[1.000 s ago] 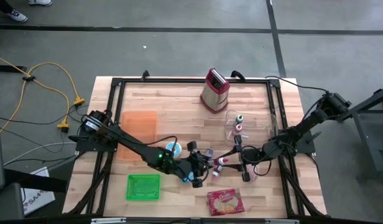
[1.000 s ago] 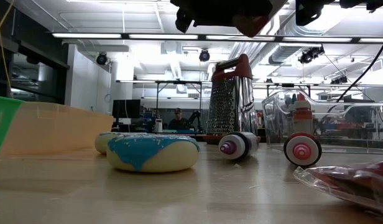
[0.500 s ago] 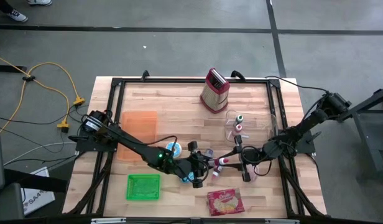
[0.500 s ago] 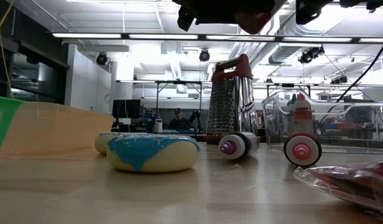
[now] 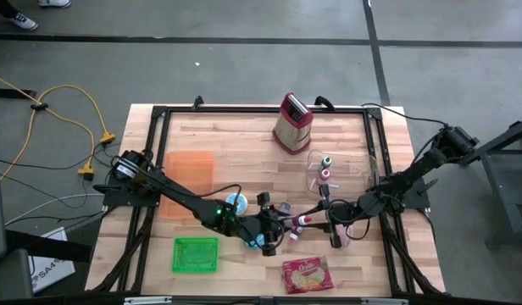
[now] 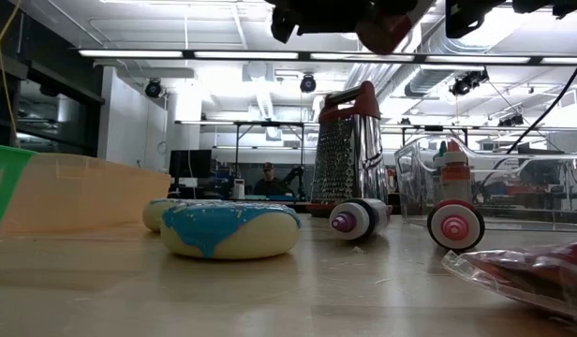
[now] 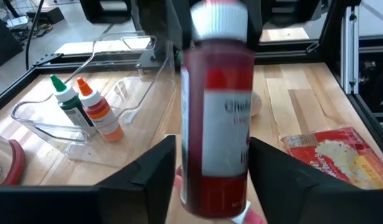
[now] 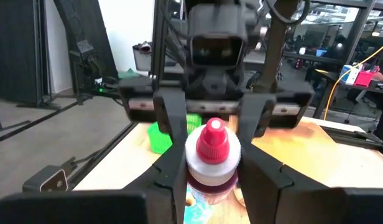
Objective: Pick & Place Food Item
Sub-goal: Put the red food coloring into the transparent bin
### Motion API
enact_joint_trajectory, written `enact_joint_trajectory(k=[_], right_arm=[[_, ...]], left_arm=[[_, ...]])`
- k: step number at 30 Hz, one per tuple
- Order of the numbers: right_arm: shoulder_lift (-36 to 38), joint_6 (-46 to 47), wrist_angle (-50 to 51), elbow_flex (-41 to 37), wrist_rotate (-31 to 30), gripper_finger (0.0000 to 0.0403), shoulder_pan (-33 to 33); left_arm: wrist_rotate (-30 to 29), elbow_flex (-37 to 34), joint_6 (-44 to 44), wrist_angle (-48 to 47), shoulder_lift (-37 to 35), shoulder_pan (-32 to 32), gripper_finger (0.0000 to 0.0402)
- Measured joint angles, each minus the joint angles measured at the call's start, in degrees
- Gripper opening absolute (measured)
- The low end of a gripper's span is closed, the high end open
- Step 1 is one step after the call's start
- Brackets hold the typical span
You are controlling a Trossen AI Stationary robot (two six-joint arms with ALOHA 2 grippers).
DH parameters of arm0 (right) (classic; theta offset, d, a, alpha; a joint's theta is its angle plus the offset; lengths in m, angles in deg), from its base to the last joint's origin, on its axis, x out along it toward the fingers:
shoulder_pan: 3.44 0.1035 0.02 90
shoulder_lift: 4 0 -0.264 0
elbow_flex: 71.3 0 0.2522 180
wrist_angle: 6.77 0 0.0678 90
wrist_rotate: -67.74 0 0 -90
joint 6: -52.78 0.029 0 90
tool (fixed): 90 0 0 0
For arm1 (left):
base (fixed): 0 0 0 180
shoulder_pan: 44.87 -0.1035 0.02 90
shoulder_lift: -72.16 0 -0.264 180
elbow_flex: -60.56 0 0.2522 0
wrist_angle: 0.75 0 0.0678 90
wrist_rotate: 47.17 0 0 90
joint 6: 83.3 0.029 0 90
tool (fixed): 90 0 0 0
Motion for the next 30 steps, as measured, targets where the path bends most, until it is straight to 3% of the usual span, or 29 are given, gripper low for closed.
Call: enact_joint_trajectory(k=[7, 14, 21, 30], right_arm=[[0.0, 0.6, -0.1, 0.0, 0.0, 0.0104, 0.0], [0.0, 1.5, 0.9, 0.0, -1.9, 0.0104, 0.1], [3.2, 4.8, 6.9, 0.0, -9.0, 0.0103, 2.6], [13.3, 16.8, 27.1, 0.0, -24.7, 0.0103, 7.1]], left_arm=[[0.0, 0.0, 0.1, -0.1, 0.0, 0.0, 0.0252], [0.0, 0.0, 0.0, -0.3, 0.0, 0.0, 0.0262], [0.0, 0.0, 0.0, -0.4, 0.0, 0.0, 0.0262], [0.0, 0.0, 0.3, -0.4, 0.0, -0.1, 0.0262]])
